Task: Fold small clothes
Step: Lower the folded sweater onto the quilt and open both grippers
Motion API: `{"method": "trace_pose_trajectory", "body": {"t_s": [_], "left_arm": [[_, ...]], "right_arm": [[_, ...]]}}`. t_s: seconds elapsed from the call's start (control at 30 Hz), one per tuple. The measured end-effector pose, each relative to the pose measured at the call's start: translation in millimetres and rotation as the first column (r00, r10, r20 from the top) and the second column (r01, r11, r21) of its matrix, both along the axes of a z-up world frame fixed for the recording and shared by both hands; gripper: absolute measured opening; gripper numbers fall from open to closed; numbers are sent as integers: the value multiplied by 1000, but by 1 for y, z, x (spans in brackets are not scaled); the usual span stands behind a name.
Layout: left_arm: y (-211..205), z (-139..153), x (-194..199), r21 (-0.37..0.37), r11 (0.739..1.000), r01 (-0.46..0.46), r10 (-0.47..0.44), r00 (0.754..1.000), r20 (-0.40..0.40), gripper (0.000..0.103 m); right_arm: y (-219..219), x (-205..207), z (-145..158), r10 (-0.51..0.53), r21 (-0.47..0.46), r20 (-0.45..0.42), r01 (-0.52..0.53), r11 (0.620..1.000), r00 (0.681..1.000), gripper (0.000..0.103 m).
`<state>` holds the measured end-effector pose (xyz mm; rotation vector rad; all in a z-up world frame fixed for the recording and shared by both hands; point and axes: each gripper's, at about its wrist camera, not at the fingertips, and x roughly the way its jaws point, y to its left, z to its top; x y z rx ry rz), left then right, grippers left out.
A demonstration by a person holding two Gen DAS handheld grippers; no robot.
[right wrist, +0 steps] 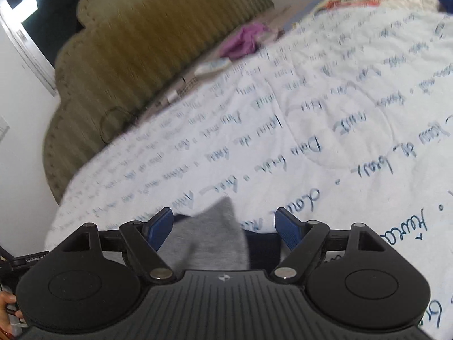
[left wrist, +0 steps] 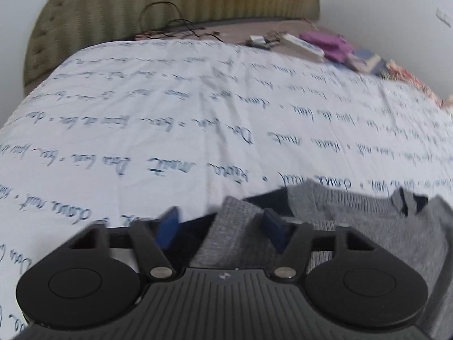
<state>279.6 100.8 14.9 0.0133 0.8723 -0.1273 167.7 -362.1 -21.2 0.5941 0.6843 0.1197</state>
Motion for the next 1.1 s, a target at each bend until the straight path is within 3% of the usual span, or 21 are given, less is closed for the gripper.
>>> {"method": "trace_pose_trajectory", "body": {"t_s": [0.03, 0.1, 0.13, 0.17, 0.2, 0.27, 0.4, 0.57, 0.6, 0.63, 0.67, 0.7, 0.73, 0.77, 0.8, 0.83, 0.9, 0.93, 1.0, 1.07, 1.1], "left_arm": [[-4, -3, 0, 1, 1000, 11, -11, 1000, -9, 22], [-7, -3, -3, -10, 1000, 26, -26, 1000, 5, 9], [-10, -2, -6, 9, 1000, 26, -26, 999, 28, 8], [-12, 0, -9, 32, 999, 31, -33, 998, 49, 7], [-14, 3, -11, 44, 998, 33, -36, 997, 66, 7], [-13, 9, -13, 55, 998, 17, -23, 995, 95, 7], [1, 16, -5, 50, 996, -78, 70, 988, 134, 7], [-9, -5, 9, 158, 982, -105, 86, 989, 122, 8], [-12, -5, 7, 175, 979, -104, 82, 988, 131, 11], [-13, -3, 3, 181, 978, -102, 79, 988, 129, 23], [-14, 0, -2, 180, 979, -95, 72, 989, 131, 26], [-15, 5, -9, 184, 978, -96, 69, 987, 144, 36], [-16, 10, -17, 202, 974, -106, 73, 983, 168, 56], [-18, 14, -26, 225, 967, -116, 71, 977, 199, 66], [-20, 19, -36, 249, 960, -129, 70, 970, 233, 80], [-23, 24, -48, 267, 953, -141, 67, 961, 270, 85], [-29, 30, -70, 284, 950, -130, 36, 949, 312, 90], [-32, 31, -78, 289, 950, -120, 27, 951, 308, 90], [-37, 24, -87, 295, 950, -106, 22, 961, 275, 90], [-38, 9, -89, 323, 941, -102, 33, 977, 210, 89], [-36, 2, -91, 333, 936, -117, 58, 982, 182, 88]], "right_arm": [[0, 4, -5, 4, 5, -22, -4, 1000, 1000, 80], [4, 7, -10, 32, 1, -27, -32, 999, 999, 79], [9, 8, -10, 55, -20, -18, -55, 998, 998, 79], [15, 10, -8, 72, -52, -8, -72, 996, 997, 73], [21, 12, -5, 86, -93, 0, -86, 992, 996, 47], [32, 18, 0, 114, -177, -4, -113, 978, 993, 13], [38, 23, 8, 95, -268, 21, -86, 960, 995, 7], [38, 30, -2, 42, -361, -24, -48, 931, 999, 7], [38, 28, -3, 9, -391, -27, -19, 920, 1000, 7], [38, 24, -1, -26, -409, -25, 14, 912, 999, 8], [37, 17, 4, -49, -413, -15, 39, 910, 999, 8], [38, 6, 10, -42, -407, 5, 40, 912, 999, 9], [42, -6, 16, -6, -398, 32, 18, 917, 999, 10], [48, -17, 21, 40, -395, 46, -19, 918, 998, 14], [56, -28, 24, 92, -396, 48, -66, 916, 995, 24], [65, -38, 25, 141, -394, 47, -111, 912, 989, 31], [81, -55, 21, 231, -389, 45, -196, 900, 972, 80], [90, -61, 17, 269, -395, 32, -235, 888, 963, 87], [106, -66, 6, 305, -450, -10, -277, 849, 952, 88], [116, -65, -9, 264, -531, -70, -260, 807, 962, 88], [115, -67, -10, 241, -530, -66, -239, 814, 968, 88]]}}
